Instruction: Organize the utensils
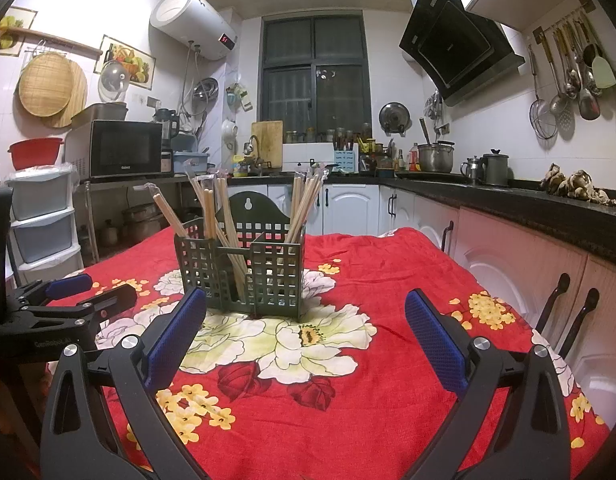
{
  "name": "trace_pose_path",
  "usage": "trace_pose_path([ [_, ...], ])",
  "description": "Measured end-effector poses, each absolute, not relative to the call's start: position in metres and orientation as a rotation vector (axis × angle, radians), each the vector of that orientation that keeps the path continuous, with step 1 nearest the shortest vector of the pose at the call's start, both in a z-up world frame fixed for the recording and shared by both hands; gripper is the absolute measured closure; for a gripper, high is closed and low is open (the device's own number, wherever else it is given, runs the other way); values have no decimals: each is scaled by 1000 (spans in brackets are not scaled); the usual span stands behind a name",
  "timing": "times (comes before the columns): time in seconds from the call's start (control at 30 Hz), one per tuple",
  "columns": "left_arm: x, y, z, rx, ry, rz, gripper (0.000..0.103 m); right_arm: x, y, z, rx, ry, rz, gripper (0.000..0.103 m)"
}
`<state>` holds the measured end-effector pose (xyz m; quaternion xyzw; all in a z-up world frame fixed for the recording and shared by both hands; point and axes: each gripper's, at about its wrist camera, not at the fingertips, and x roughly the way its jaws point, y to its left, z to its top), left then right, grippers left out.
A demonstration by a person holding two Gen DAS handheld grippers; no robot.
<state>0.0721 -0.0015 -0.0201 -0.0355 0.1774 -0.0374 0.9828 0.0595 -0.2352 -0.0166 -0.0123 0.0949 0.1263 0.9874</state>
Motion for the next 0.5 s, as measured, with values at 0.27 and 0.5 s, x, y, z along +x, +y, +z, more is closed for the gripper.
trace_pose_path([
  [0.27,74,-2,-23,-72,368,-84,10,60,-236,-17,-27,194,249,6],
  [0.5,76,-1,-24,-74,380,-92,10,58,-234,-19,-30,195,246,6],
])
